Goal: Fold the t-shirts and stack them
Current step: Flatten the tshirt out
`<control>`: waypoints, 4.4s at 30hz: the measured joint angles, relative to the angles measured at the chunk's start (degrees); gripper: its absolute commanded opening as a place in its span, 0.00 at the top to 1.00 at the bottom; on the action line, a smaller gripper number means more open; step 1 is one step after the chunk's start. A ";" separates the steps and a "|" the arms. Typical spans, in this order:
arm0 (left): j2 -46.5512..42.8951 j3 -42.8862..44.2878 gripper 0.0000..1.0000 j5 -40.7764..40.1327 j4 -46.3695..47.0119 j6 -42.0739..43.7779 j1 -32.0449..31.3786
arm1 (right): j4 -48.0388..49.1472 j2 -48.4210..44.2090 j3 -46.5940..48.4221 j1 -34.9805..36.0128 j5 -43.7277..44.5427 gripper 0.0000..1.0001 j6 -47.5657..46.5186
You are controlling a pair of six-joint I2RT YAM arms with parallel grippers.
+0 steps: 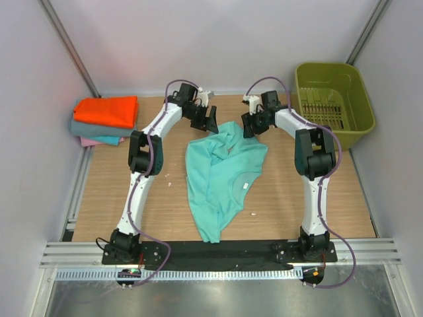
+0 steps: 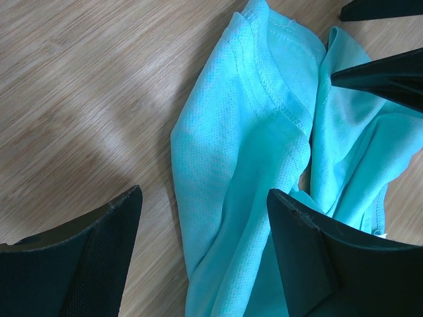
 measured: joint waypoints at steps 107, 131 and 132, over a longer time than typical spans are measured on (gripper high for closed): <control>-2.05 8.26 0.24 -46.27 -12.87 30.69 -7.48 | -4.04 -18.16 -10.49 -1.97 10.43 0.99 -8.59; 0.96 9.84 0.37 -45.46 -7.34 27.43 -8.24 | -3.54 -18.43 -11.54 -1.97 11.04 0.99 -8.63; 1.14 9.81 0.37 -45.46 -7.37 27.36 -8.24 | -3.54 -18.43 -11.54 -1.97 11.04 0.99 -8.63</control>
